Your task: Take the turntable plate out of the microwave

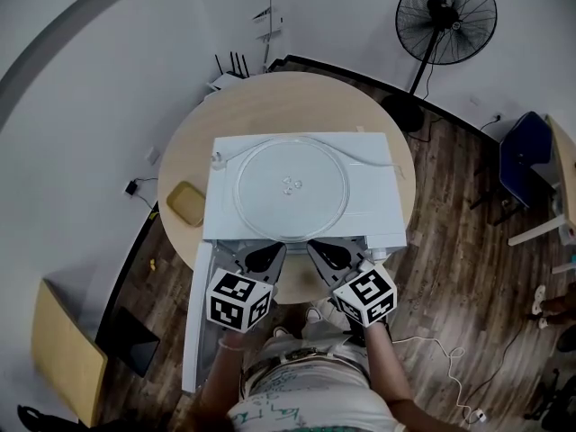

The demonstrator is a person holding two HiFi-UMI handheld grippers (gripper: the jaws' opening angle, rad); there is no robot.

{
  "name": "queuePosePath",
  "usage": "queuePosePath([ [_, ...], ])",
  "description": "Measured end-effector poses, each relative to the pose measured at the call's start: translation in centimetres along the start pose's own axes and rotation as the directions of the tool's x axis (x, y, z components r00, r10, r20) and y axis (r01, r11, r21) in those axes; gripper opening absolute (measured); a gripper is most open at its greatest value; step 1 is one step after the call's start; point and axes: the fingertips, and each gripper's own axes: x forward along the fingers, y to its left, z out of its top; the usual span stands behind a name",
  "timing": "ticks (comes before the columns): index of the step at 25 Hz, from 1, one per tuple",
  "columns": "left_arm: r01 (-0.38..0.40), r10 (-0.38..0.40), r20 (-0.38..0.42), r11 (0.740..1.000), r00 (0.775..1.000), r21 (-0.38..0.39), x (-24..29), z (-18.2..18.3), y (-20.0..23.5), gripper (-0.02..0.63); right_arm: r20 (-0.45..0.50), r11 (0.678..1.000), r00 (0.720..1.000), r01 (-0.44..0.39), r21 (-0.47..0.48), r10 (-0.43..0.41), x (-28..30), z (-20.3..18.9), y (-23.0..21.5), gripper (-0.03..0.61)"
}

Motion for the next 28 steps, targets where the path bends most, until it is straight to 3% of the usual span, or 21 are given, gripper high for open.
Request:
queuePosePath([
  [9, 0.005, -0.005, -0.001, 1.0, 1.0, -0.004, 0.9, 0.6, 0.6, 0.014, 0.008, 1.0, 1.0, 0.008, 0.008, -0.009, 0.9, 0.6, -0.8, -0.009],
  [14, -0.007, 0.007, 0.046, 1.0, 0.999, -0.007, 0.0, 0.7, 0.5, 0.014, 0.031, 1.0, 0.999, 0.019, 0.001, -0.019, 0.4, 1.0, -0.4, -0.009],
  [19, -0.042, 0.042, 0.09, 0.999, 0.995, -0.002, -1.4, -0.2, 0.4, 0.015, 0.025, 0.997, 0.999, 0.026, -0.077, -0.024, -0.2, 0.7, 0.8, -0.009],
  [28, -0.032, 0.029, 0.181, 0.999, 0.983, 0.013, -6.2, -2.4, -2.0, 0.014, 0.055, 0.987, 0.998, 0.047, -0.157, -0.039, -2.6, -0.2, 5.6, -0.009],
])
